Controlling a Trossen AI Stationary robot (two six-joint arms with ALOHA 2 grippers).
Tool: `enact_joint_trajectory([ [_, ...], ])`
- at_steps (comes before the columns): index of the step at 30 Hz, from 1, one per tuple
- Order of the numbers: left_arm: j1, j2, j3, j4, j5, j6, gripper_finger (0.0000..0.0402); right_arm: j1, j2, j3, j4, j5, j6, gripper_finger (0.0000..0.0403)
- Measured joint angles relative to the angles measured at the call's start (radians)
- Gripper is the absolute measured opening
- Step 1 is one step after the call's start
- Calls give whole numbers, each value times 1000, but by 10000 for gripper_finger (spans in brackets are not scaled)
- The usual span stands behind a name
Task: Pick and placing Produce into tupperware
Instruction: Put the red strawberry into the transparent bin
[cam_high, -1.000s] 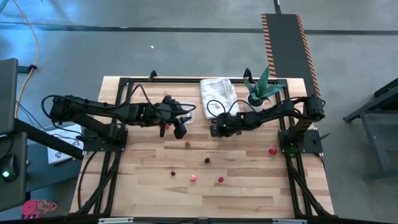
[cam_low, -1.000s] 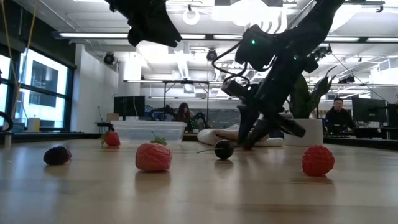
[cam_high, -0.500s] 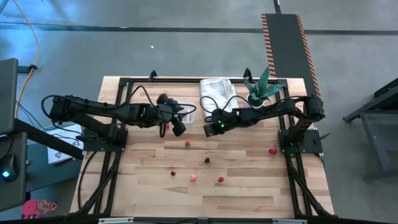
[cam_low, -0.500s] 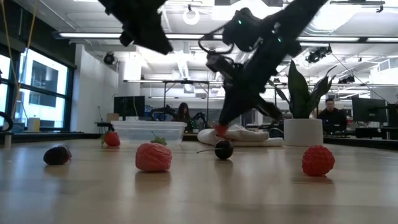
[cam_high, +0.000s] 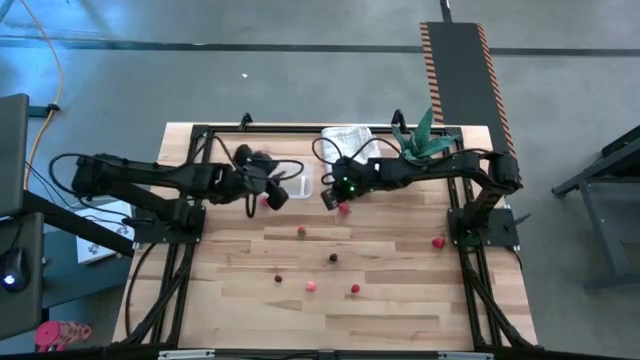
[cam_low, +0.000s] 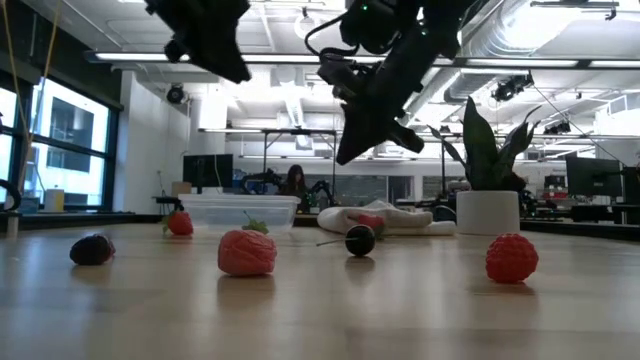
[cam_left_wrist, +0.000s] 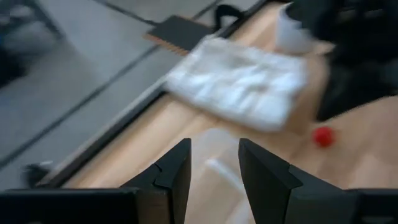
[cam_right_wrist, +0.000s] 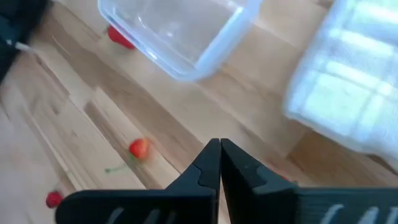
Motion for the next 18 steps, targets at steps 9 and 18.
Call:
enact_joint_trajectory([
  [9,0,-15,0,-242,-1,-145,124,33,0,0,-60,-8,-24,0],
  [18,9,24,-43,-523,97,-318,124,69,-13,1,-57,-100,-50,0],
])
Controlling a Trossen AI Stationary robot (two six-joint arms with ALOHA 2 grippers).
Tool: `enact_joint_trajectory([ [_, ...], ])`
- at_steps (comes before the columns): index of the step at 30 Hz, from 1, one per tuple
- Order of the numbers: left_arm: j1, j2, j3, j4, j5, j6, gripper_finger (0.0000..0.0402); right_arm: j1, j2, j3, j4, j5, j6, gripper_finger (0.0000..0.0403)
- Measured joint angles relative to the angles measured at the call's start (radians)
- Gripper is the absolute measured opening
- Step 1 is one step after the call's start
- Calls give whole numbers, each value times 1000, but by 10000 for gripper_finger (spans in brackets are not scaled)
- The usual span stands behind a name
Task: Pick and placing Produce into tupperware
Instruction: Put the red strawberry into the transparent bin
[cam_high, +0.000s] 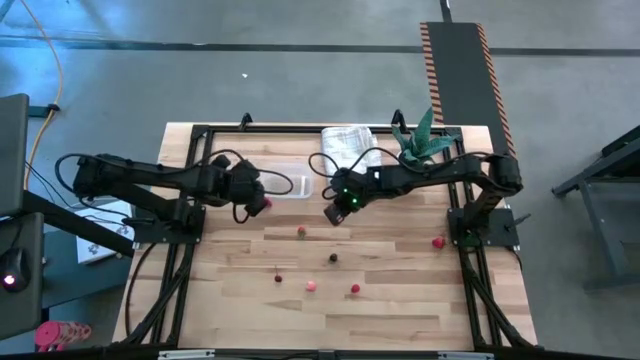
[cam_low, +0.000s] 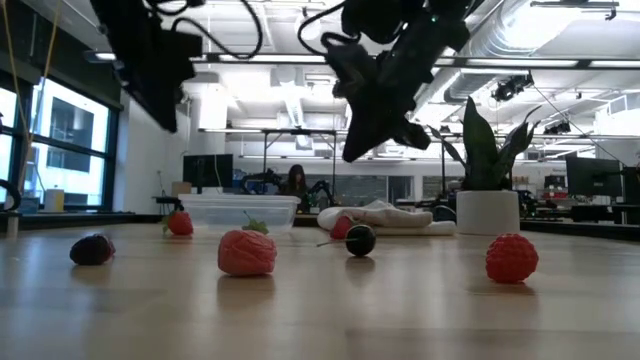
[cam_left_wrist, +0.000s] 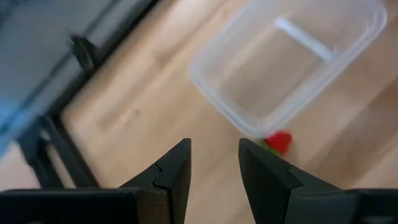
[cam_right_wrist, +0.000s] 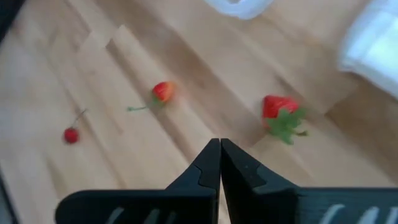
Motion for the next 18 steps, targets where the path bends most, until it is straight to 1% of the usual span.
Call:
enact_joint_trajectory([
  [2,25,0,-25,21,81,-11,124,2,-16,0,1,-22,-10,0],
  [5,78,0,-82,123,207,-8,124,3,-57,0,2,-43,-41,0],
  [8,145,1,-151,220,292,-8,124,2,-111,0,-8,-44,-69,0],
  [12,238,1,-220,308,398,-9,124,2,-186,0,-25,-41,-82,0],
  [16,334,1,-275,418,568,21,125,2,-248,0,-40,-41,-88,0],
  [18,365,1,-299,454,627,36,125,2,-269,0,-53,-40,-97,1],
])
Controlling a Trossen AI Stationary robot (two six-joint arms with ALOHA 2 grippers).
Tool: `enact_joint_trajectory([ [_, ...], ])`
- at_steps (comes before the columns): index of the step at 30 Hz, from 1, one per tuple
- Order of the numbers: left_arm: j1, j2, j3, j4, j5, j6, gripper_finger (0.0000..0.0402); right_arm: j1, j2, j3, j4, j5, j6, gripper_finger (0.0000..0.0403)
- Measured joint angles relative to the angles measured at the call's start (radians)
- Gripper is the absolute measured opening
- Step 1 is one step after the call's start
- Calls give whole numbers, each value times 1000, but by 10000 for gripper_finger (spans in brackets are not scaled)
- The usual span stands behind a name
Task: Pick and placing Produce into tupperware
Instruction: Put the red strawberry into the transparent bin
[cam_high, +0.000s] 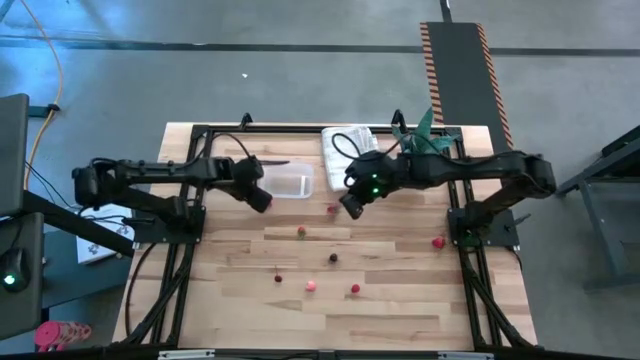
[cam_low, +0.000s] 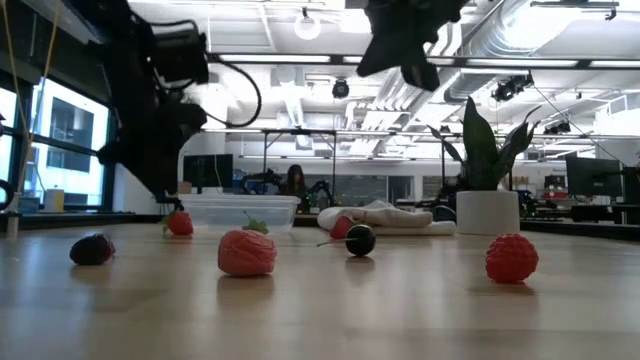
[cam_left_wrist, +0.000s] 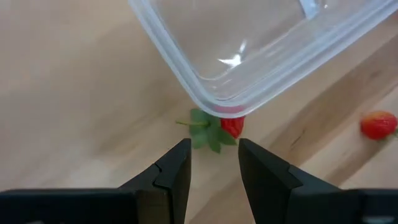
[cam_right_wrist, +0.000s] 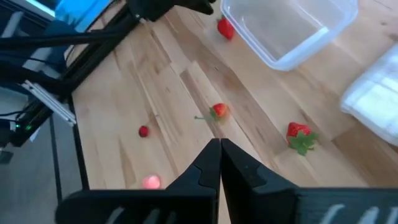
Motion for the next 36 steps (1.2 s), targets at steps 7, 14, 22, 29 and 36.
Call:
enact_joint_trajectory([
  [7,34,0,-13,-4,13,31,125,0,-19,0,-58,14,3,1],
  [14,42,34,-13,17,-31,43,125,0,-18,0,-61,40,3,1],
  [22,86,117,-13,89,61,81,125,0,-18,0,-61,40,12,1],
  [29,84,120,-13,120,69,95,125,0,-18,0,-61,36,19,1],
  [36,84,130,-13,139,52,87,125,0,-18,0,-61,35,19,1],
])
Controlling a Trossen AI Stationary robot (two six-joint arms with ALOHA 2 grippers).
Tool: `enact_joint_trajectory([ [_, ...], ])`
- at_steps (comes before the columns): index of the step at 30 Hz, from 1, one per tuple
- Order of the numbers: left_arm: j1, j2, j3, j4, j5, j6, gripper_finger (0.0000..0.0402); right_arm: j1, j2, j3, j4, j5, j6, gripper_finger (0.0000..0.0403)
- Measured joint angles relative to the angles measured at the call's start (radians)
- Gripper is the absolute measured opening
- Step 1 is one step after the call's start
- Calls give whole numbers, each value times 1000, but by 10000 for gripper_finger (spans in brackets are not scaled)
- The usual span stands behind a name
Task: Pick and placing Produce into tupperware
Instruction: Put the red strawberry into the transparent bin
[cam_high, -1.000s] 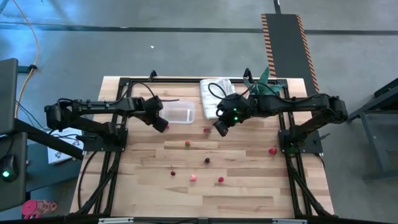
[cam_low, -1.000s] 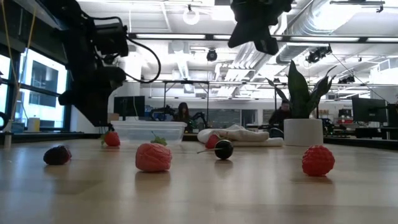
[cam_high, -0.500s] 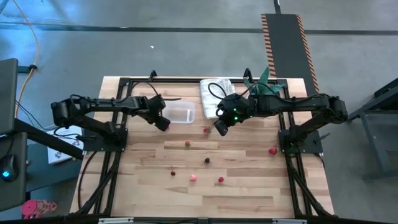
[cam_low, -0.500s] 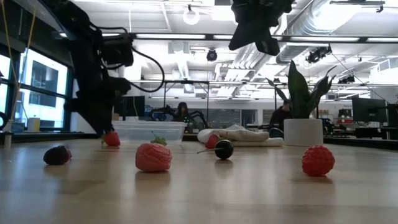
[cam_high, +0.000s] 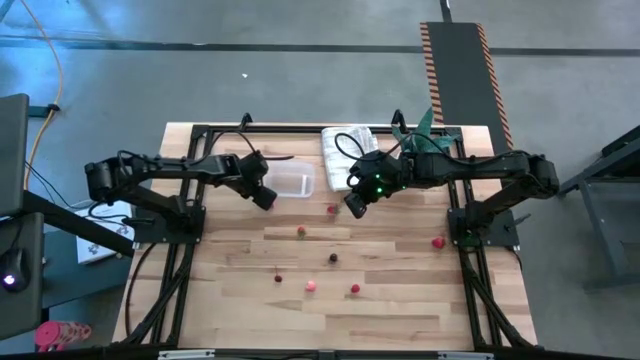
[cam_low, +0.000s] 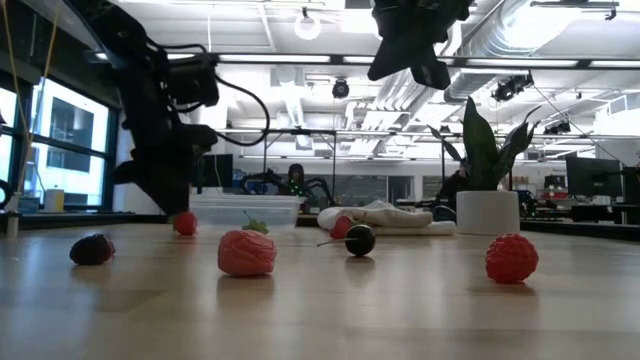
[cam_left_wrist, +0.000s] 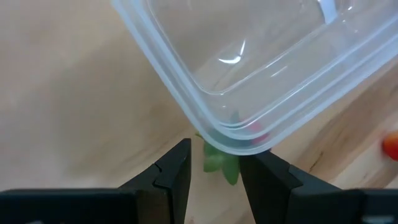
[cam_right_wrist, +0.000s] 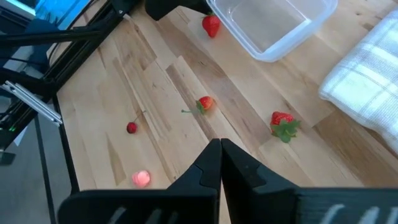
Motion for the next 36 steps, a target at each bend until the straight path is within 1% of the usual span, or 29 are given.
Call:
enact_joint_trajectory([
  [10,0,94,0,87,9,-28,125,0,0,0,0,0,7,1],
  [18,-1,105,0,105,18,-29,119,0,0,0,-1,1,11,1],
  [21,-1,105,0,120,28,-29,91,0,0,0,-7,4,11,1],
  [24,-1,105,0,118,40,-24,30,0,0,0,-20,5,11,1],
  [25,-1,105,0,119,44,-19,15,0,0,0,-26,5,16,1],
  [32,-1,105,0,118,44,-19,4,0,0,0,-39,20,19,1],
  [36,-3,100,0,116,63,-22,2,0,0,0,-39,20,19,1],
])
